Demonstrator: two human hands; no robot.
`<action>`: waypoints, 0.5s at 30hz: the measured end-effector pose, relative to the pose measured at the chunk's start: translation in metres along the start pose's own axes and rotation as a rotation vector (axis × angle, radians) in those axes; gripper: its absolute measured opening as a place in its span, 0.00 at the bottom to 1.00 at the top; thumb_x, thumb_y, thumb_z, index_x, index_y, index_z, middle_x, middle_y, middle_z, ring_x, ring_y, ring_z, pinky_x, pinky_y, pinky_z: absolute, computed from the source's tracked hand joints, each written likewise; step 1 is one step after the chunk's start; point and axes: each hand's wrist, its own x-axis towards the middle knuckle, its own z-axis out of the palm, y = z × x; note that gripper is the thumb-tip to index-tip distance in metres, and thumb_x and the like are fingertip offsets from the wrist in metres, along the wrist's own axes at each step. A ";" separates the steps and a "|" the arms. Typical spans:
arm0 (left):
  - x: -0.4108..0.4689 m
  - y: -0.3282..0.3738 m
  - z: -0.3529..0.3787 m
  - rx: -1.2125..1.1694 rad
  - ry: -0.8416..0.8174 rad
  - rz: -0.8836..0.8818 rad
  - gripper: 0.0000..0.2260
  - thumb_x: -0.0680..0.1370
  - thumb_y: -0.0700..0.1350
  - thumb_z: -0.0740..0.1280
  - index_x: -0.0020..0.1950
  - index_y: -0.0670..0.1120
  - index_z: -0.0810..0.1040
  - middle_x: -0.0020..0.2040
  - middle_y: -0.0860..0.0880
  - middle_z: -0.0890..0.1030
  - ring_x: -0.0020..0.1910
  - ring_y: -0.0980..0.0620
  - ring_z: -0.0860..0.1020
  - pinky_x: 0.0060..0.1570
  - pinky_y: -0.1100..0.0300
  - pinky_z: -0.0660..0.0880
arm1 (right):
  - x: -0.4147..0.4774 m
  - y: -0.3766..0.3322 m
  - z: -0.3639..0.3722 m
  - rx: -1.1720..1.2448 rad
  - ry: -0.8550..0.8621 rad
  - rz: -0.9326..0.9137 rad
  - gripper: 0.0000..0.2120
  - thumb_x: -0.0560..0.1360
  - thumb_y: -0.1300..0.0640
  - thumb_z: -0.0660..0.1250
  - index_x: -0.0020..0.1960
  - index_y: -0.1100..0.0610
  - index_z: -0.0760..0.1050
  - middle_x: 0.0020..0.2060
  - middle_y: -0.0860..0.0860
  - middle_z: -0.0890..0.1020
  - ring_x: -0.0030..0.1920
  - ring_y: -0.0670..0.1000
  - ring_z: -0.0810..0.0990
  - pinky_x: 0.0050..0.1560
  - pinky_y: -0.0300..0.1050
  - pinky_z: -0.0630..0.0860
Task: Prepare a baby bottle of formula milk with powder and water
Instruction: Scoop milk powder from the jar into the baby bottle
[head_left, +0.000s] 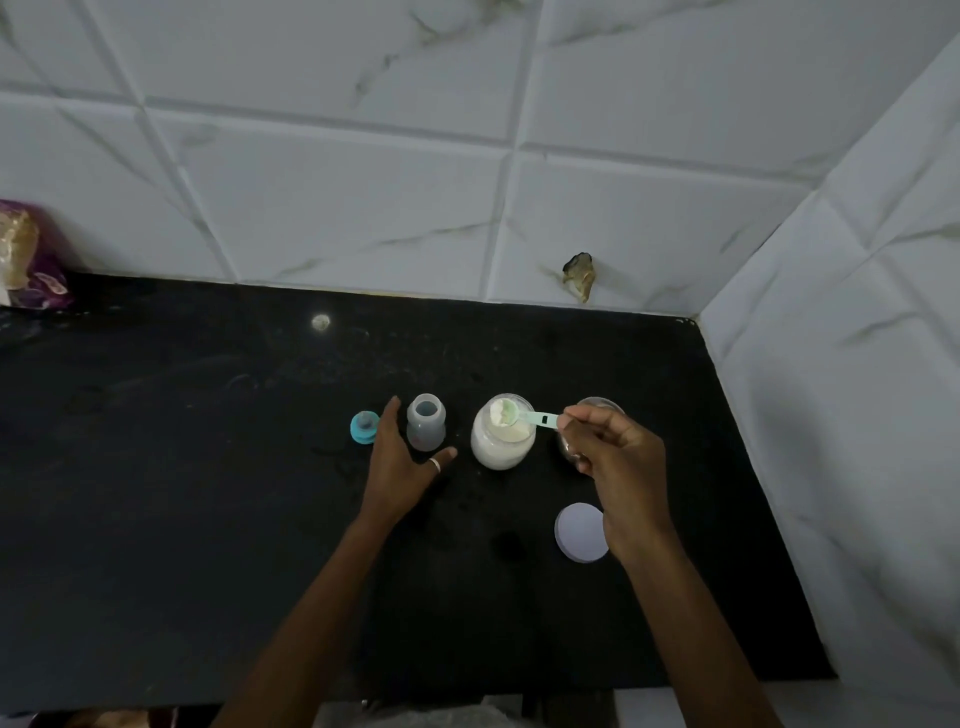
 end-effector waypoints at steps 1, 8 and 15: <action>0.003 0.001 0.000 -0.009 -0.016 0.004 0.53 0.69 0.49 0.83 0.84 0.46 0.52 0.82 0.48 0.61 0.80 0.50 0.63 0.77 0.50 0.65 | 0.000 0.000 0.000 -0.004 0.008 0.000 0.06 0.76 0.62 0.74 0.51 0.54 0.85 0.43 0.54 0.87 0.39 0.44 0.81 0.39 0.38 0.77; 0.020 -0.001 0.002 -0.020 -0.076 0.031 0.50 0.71 0.46 0.82 0.83 0.47 0.53 0.81 0.49 0.64 0.78 0.52 0.65 0.76 0.54 0.65 | 0.001 0.000 0.008 -0.010 0.050 0.020 0.06 0.75 0.63 0.75 0.50 0.55 0.85 0.43 0.56 0.87 0.39 0.46 0.81 0.37 0.36 0.76; 0.020 0.002 -0.001 0.028 -0.043 0.099 0.26 0.76 0.40 0.77 0.71 0.50 0.71 0.67 0.53 0.77 0.60 0.63 0.78 0.62 0.68 0.74 | 0.000 -0.004 0.014 -0.027 0.053 0.025 0.06 0.75 0.63 0.75 0.51 0.55 0.85 0.43 0.54 0.87 0.39 0.44 0.82 0.39 0.37 0.77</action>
